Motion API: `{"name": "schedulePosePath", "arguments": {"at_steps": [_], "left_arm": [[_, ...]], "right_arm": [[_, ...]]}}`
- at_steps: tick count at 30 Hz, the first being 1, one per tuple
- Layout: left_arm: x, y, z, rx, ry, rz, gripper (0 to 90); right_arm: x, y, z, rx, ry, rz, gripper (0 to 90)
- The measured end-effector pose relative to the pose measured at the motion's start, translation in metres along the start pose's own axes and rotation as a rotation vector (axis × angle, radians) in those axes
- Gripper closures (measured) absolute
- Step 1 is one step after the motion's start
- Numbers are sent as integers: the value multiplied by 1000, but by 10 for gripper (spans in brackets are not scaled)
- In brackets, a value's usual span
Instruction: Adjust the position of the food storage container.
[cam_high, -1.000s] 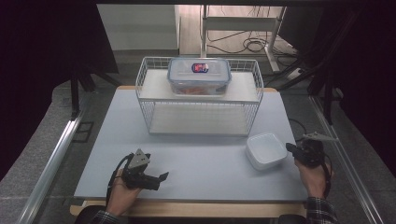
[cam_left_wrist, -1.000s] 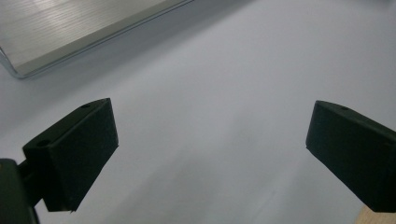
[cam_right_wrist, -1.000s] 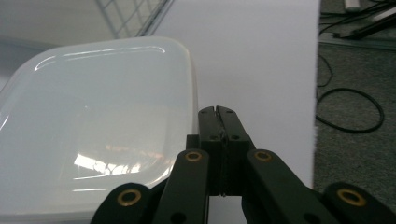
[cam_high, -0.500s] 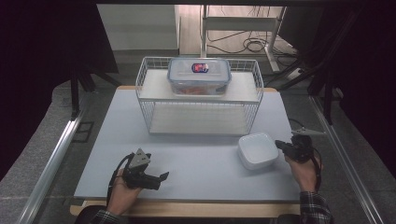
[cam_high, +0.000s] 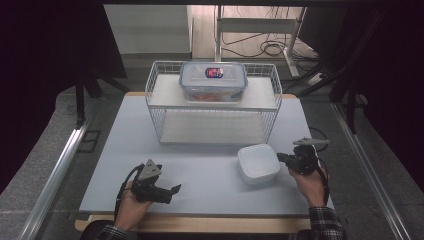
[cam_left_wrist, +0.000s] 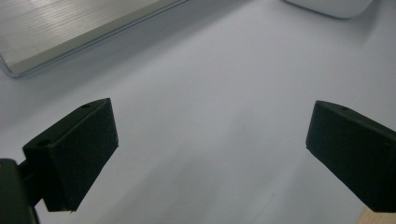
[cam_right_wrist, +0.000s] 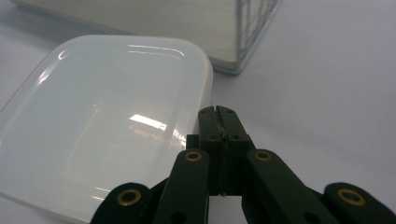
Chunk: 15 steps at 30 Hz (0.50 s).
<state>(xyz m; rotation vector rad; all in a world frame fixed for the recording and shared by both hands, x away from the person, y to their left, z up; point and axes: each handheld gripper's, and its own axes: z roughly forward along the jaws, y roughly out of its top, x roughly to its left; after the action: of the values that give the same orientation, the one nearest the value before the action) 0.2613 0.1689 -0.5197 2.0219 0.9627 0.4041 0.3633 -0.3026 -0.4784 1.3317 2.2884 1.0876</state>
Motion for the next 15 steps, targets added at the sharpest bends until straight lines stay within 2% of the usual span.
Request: {"name": "schedulePosePath", "arguments": {"at_steps": [7,15], "left_arm": [[-1,0,1,4,-2,0,20],[0,0,1,5,-2,3,21]], "right_arm": [[20,2,8,12,56,-16,893],[45,2,15,26,109,-58,892]]}}
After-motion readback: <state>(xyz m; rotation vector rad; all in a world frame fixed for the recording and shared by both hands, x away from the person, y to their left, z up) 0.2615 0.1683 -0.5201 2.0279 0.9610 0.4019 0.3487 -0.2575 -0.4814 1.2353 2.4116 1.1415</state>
